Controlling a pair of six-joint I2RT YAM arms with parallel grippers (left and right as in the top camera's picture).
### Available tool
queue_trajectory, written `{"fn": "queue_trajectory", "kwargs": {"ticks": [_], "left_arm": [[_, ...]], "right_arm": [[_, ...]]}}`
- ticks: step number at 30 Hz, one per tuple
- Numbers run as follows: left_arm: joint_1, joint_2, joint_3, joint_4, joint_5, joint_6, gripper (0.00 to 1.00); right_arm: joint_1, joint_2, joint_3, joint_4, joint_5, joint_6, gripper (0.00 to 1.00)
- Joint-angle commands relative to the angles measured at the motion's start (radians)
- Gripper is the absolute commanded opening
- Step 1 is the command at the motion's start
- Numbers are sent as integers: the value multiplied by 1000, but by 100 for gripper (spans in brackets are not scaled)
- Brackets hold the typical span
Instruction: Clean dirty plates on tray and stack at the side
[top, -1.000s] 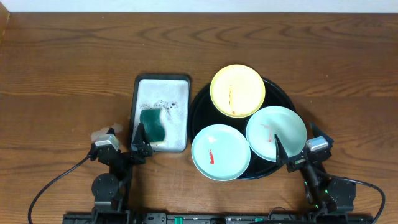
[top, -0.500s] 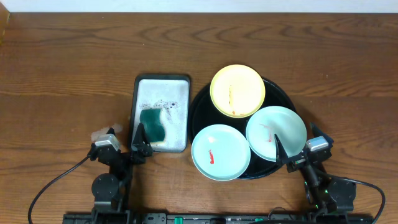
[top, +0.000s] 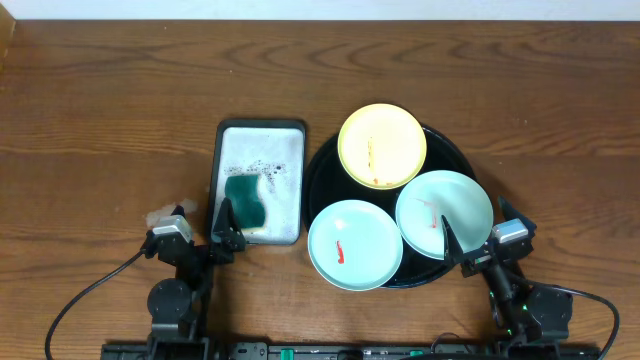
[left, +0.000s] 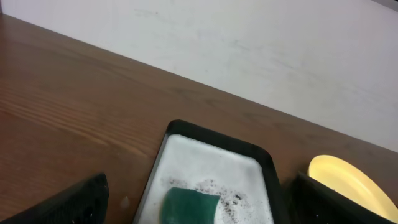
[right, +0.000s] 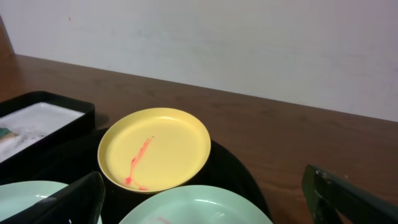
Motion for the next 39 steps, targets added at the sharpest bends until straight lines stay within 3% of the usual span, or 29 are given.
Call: {"fn": "queue_trajectory", "kwargs": {"ticks": [1,36,39], "left_arm": [[3,0,-10,-48,-9,10,94],[3,0,-10,-17,-12,8,94],[3,0,-10,-29,-5,-46,94]], "right_arm": [[-6,-5,-4,-1,6,-9,99],[-6,-5,-4,16,5,-9,99],[-6,-5,-4,29,-22,-9,99]]}}
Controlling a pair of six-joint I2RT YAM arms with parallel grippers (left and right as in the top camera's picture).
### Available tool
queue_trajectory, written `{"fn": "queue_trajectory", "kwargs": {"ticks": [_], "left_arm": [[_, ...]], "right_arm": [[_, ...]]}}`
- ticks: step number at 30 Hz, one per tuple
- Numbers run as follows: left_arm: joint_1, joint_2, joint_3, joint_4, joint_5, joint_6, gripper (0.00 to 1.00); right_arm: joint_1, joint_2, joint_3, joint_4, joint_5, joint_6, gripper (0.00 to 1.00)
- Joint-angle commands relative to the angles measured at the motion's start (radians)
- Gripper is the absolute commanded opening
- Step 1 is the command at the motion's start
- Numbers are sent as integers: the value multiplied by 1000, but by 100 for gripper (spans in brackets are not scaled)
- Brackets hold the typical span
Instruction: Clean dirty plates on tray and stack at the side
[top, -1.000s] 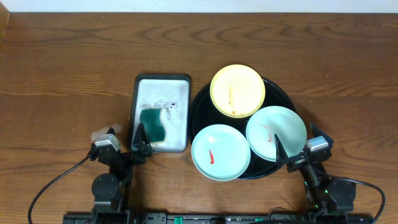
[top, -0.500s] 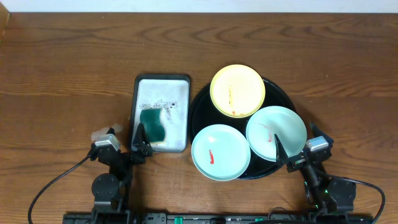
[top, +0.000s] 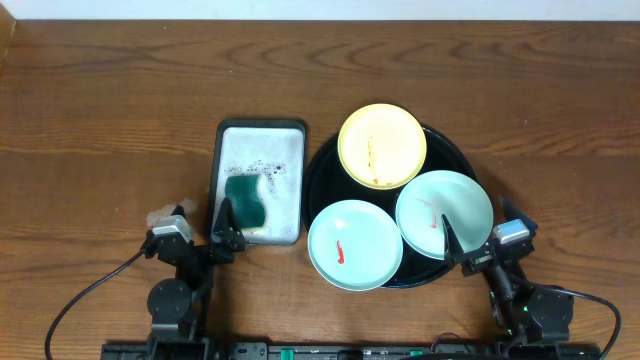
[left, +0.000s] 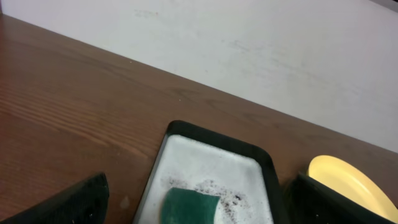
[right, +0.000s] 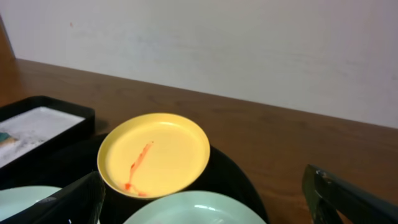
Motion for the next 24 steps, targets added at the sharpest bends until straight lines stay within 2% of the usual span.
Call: {"fn": "queue_trajectory", "kwargs": {"ticks": [1,5,9,12,15,19,24], "left_arm": [[3,0,-10,-46,-5,-75,94],[3,20,-10,-49,-5,-148,94],[3,32,23,-23,50,-155,94],[3,60,119,-32,82,-155,94],[3,146,264,-77,101,-151,94],[3,362,533,-261,164,-150,94],[3,692,919,-661,212,-150,94]], "right_arm": [[-6,-5,-4,-1,-36,-9,99],[-6,-5,-3,14,-93,-9,99],[-6,-5,13,95,-130,46,99],[-6,18,110,57,-118,61,99],[-6,113,267,-59,-79,58,99],[-6,361,549,-281,-26,58,99],[-6,751,987,-673,-33,63,99]]}}
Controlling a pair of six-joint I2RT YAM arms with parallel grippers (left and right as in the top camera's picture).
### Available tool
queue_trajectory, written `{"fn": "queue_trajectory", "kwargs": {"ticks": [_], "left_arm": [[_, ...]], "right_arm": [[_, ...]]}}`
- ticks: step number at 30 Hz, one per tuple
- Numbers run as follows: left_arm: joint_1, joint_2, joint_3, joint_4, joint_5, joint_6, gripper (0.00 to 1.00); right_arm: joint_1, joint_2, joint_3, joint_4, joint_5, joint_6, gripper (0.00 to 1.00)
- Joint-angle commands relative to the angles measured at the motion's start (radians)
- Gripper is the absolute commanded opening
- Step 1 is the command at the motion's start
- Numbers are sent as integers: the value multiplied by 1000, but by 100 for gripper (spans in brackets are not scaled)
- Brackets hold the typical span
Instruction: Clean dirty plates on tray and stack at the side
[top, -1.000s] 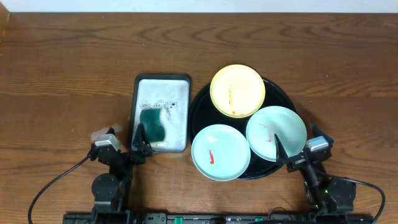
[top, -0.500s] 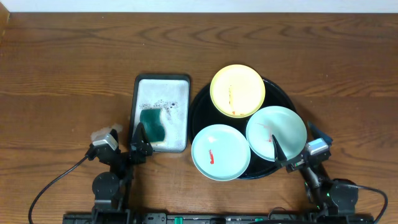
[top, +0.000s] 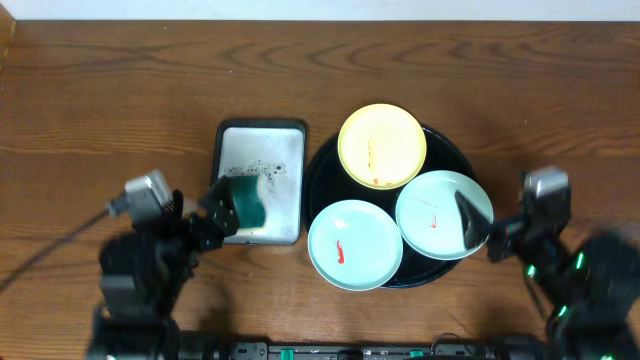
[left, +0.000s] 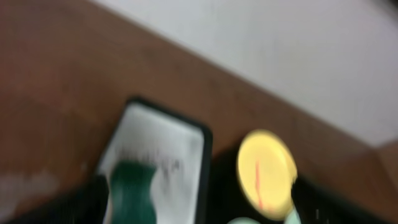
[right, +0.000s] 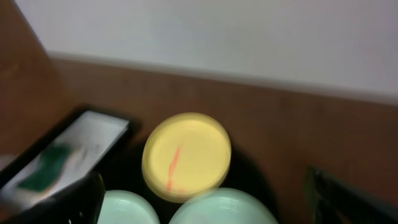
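Observation:
Three dirty plates lie on the round black tray (top: 318, 172): a yellow plate (top: 382, 146) at the back, a pale green plate (top: 355, 245) at the front left and another pale green plate (top: 444, 214) at the front right, each with a red smear. A green sponge (top: 245, 200) lies in the rectangular tray (top: 260, 126). My left gripper (top: 212, 212) is open beside the sponge's near end. My right gripper (top: 480, 228) is open at the right green plate's outer edge. Both wrist views are blurred; the yellow plate (left: 266, 175) (right: 186, 155) shows in each.
The rectangular tray's white floor (top: 275, 160) has dark specks behind the sponge. Bare wooden table (top: 110, 110) lies left of the trays, behind them and to their right (top: 560, 120).
Both arms have lifted from their low rest at the table's front edge and come forward. Both wrist cameras now look down from higher and show both trays. Plates and sponge have not moved.
At first both arms rested low at the front edge with grippers open. The right wrist view then sat slightly higher. Now both arms are raised, the left by the sponge tray, the right by the right green plate.

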Motion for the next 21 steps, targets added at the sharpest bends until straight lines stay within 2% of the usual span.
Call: {"fn": "queue_trajectory", "kwargs": {"ticks": [1,4,7,15,18,21], "left_arm": [[3,219,242,-211,51,8,94],[3,407,421,-435,51,54,94],[3,550,503,-549,51,92,94],[-40,811,495,-606,64,117,94],[-92,904,483,-590,14,124,92],[-143,1005,463,-542,-100,122,84]], "right_arm": [[-6,252,279,-204,8,8,99],[-6,439,488,-384,-16,7,99],[-6,559,592,-453,-31,8,99],[-6,711,608,-507,-188,10,99],[0,719,607,-533,-188,-7,89],[41,711,607,-576,-176,-67,81]]}}
